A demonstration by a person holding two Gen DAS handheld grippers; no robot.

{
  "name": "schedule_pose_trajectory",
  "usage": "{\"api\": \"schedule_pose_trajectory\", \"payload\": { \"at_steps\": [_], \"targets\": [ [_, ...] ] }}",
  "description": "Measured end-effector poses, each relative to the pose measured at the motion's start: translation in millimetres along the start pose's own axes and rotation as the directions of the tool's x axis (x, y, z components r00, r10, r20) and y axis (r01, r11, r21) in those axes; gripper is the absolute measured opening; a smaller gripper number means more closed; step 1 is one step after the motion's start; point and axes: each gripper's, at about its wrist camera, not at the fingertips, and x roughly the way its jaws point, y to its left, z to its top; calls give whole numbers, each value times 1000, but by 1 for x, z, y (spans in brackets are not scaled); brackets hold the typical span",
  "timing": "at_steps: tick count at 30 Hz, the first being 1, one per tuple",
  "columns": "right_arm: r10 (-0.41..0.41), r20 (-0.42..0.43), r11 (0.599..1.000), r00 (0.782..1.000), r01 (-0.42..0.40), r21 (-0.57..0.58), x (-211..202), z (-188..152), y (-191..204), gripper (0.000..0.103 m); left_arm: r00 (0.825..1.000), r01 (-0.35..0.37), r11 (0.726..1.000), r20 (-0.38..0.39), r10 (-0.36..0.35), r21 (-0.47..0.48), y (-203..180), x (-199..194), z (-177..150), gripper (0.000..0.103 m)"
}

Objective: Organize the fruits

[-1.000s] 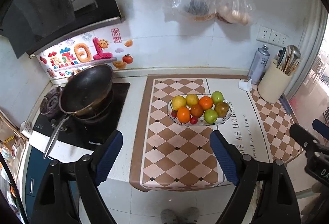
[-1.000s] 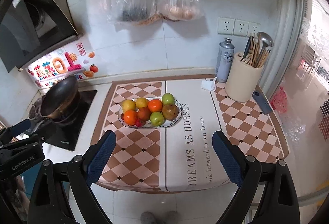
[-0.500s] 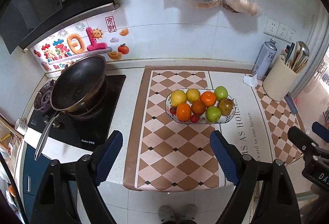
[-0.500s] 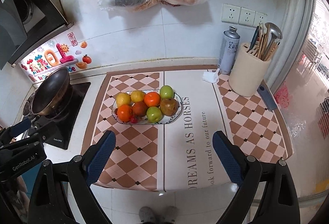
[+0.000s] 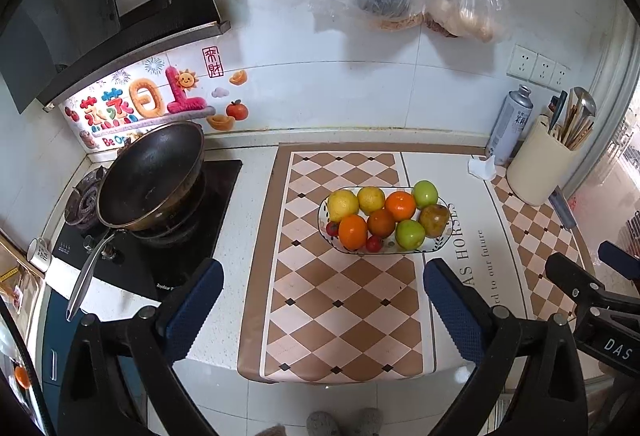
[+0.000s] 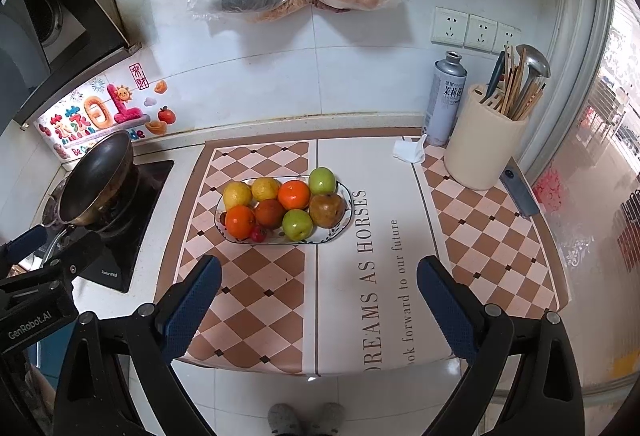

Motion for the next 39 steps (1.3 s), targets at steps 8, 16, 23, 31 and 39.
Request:
{"api": "schedule_pose_trajectory", "payload": {
  "at_steps": [8, 16, 23, 31, 39],
  "targets": [
    [-2, 4, 1000, 1000, 2, -1, -2, -1, -4, 100, 1000, 2, 1000, -1, -2, 1, -1, 0, 1, 103],
    [1, 6, 1000, 1000, -1, -9, -5, 1, -3, 100, 1000, 2, 1000, -7, -2, -2, -1, -1, 0, 103],
    [3, -1, 1000, 1000, -3, -20, -3, 3, -2, 100, 1000, -5, 1000, -11, 5, -6, -1, -2, -4, 103],
    [1, -7, 999, 1000, -1, -33, -2, 3, -2, 100, 1000, -5, 1000, -19, 5, -10, 0, -2, -6, 103],
    [3, -6, 999, 1000, -3, -35, -2, 3, -2, 100, 1000, -7, 1000, -11, 7, -16, 1, -4, -7, 103]
  ]
}}
